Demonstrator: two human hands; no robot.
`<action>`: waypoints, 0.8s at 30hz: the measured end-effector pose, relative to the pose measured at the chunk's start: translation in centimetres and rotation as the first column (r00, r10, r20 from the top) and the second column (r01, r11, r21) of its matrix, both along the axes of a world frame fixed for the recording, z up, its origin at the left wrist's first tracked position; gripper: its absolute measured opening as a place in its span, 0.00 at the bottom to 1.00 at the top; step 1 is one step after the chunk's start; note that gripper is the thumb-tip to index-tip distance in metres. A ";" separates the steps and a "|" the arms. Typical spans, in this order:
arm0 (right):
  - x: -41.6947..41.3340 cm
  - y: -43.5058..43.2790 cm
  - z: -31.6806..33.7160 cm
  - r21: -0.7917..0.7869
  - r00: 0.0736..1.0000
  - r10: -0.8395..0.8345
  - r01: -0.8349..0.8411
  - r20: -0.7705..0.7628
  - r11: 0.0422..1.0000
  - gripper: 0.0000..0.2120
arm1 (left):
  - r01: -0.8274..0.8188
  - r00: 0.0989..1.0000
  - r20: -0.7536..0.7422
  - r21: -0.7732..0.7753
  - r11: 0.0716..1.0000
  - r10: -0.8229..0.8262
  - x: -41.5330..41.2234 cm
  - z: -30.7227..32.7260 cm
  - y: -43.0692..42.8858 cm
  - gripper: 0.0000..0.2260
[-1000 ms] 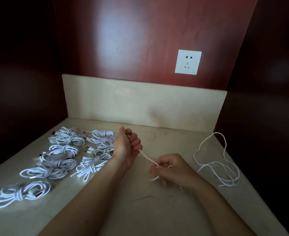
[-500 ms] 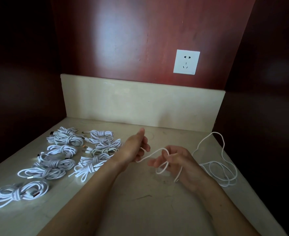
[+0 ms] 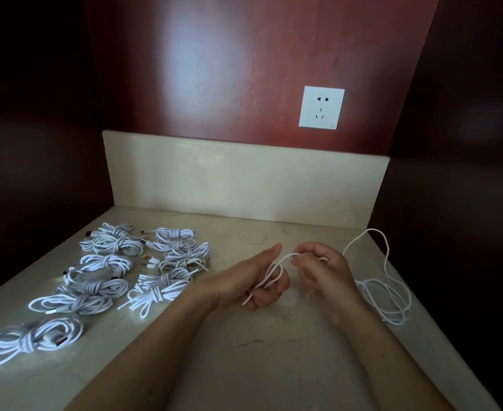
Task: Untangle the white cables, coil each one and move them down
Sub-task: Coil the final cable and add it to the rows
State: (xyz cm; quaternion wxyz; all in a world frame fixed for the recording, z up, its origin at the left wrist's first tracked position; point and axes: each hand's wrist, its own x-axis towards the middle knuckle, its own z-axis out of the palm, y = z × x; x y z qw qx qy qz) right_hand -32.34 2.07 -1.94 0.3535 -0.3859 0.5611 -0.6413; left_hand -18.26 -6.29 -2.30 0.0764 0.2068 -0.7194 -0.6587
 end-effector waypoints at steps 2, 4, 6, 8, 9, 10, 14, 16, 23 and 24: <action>0.0 0.0 -0.1 0.002 1.000 -0.024 0.024 -0.017 1.000 0.08 | 0.043 0.999 -0.013 -0.067 0.997 -0.044 0.0 -0.1 0.2 0.23; 0.0 -0.1 -0.1 0.010 0.999 -0.029 0.029 -0.021 1.000 0.08 | 0.020 0.999 -0.025 -0.143 0.989 -0.023 0.0 -0.2 0.5 0.19; -0.1 -0.2 -0.2 0.003 1.000 -0.014 0.014 -0.005 1.000 0.08 | -0.049 0.998 -0.050 -0.211 0.976 0.040 -0.3 -0.3 0.7 0.20; -0.1 -0.1 -0.2 -0.021 1.000 -0.017 0.017 -0.015 1.000 0.07 | -0.147 0.985 -0.127 -0.238 0.960 0.120 -0.5 -0.4 0.7 0.22; -0.1 -0.1 -0.2 -0.034 0.999 -0.029 0.028 -0.033 0.999 0.06 | -0.191 0.973 -0.177 -0.247 0.950 0.149 -0.6 -0.4 0.6 0.22; 0.0 0.0 -0.2 -0.048 0.998 -0.043 0.041 -0.052 0.998 0.05 | -0.232 0.958 -0.225 -0.258 0.938 0.175 -0.6 -0.4 0.4 0.22; 0.3 0.0 -0.1 -0.106 0.991 -0.116 0.109 -0.063 0.988 0.04 | -0.357 0.904 -0.308 -0.157 0.921 0.298 -0.5 -0.4 -0.5 0.19; 0.3 0.0 -0.1 -0.113 0.986 -0.151 0.143 -0.065 0.983 0.04 | -0.309 0.900 -0.331 -0.020 0.951 0.285 -0.5 -0.5 -0.6 0.19; 0.6 0.0 -0.5 -0.022 0.994 -0.014 0.012 -0.106 1.000 0.04 | -0.335 0.870 -0.331 0.145 0.931 0.365 -0.8 -0.1 -0.4 0.24; 0.6 0.0 -0.6 -0.007 0.991 0.017 -0.018 -0.130 1.000 0.03 | -0.397 0.845 -0.321 0.157 0.904 0.427 -1.0 -0.2 -0.4 0.23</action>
